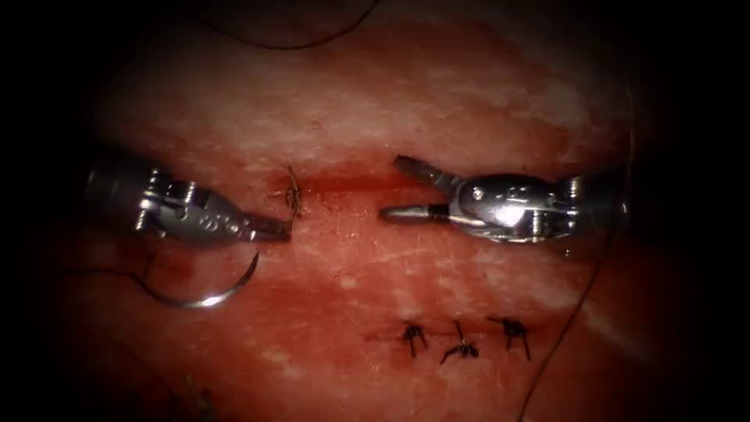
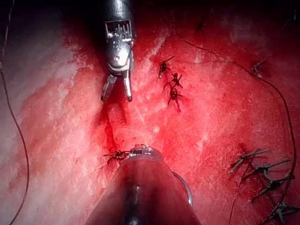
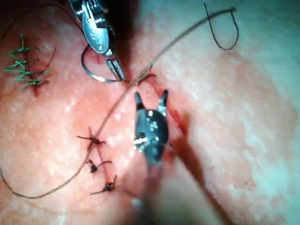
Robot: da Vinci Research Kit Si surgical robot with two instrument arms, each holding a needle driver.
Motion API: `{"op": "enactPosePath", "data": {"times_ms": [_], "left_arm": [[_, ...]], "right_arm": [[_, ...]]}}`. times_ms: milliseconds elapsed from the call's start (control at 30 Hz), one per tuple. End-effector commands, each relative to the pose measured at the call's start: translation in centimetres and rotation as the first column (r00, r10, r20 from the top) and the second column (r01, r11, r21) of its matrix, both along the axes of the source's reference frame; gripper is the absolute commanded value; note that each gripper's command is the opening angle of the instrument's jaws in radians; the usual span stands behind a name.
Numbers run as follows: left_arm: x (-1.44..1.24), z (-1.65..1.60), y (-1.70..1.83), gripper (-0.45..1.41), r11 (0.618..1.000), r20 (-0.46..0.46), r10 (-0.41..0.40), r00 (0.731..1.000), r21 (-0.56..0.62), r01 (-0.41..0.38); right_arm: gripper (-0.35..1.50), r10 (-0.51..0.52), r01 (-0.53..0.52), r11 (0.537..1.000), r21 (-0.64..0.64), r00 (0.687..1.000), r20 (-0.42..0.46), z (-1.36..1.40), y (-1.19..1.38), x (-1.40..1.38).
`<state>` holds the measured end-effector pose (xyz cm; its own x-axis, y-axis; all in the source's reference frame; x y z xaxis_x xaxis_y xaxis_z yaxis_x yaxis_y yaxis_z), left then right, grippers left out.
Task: Wound Closure
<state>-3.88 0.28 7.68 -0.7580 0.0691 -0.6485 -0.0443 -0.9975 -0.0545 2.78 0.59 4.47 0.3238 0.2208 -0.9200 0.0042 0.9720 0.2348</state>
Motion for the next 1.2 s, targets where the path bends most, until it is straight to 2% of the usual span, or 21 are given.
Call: {"op": "enactPosePath", "data": {"times_ms": [33,167,333,500,767,1033,1200], "left_arm": [[-0.03,0.03,-0.05,-0.45,1.000,0.000,-0.004,1.000,0.003,0.004],[-0.01,-0.02,-0.01,-0.45,1.000,0.004,-0.011,1.000,0.002,0.011],[-0.01,-0.09,0.04,-0.45,1.000,0.007,-0.015,1.000,-0.002,0.015],[-0.02,-0.14,0.07,-0.45,1.000,0.012,-0.020,1.000,-0.009,0.020],[-0.02,-0.15,0.07,-0.45,1.000,0.008,-0.026,1.000,-0.009,0.026],[-0.01,-0.14,0.08,-0.45,0.999,0.009,-0.033,0.999,-0.011,0.033],[-0.01,-0.15,0.10,-0.45,0.999,0.013,-0.038,0.999,-0.012,0.038]], "right_arm": [[1.00,-0.039,0.037,0.995,-0.089,0.999,-0.025,0.08,-0.01,0.17],[1.01,-0.120,0.107,0.970,-0.218,0.992,-0.049,0.16,-0.03,0.37],[1.10,-0.131,0.116,0.955,-0.275,0.991,-0.038,0.13,-0.08,0.56],[1.13,-0.119,0.107,0.951,-0.291,0.993,-0.023,0.08,-0.12,0.79],[1.18,-0.106,0.098,0.949,-0.298,0.994,-0.010,0.09,-0.14,0.97],[1.20,-0.120,0.110,0.926,-0.362,0.993,-0.006,0.08,-0.18,1.23],[1.20,-0.138,0.123,0.916,-0.383,0.990,-0.013,0.17,-0.24,1.38]]}}
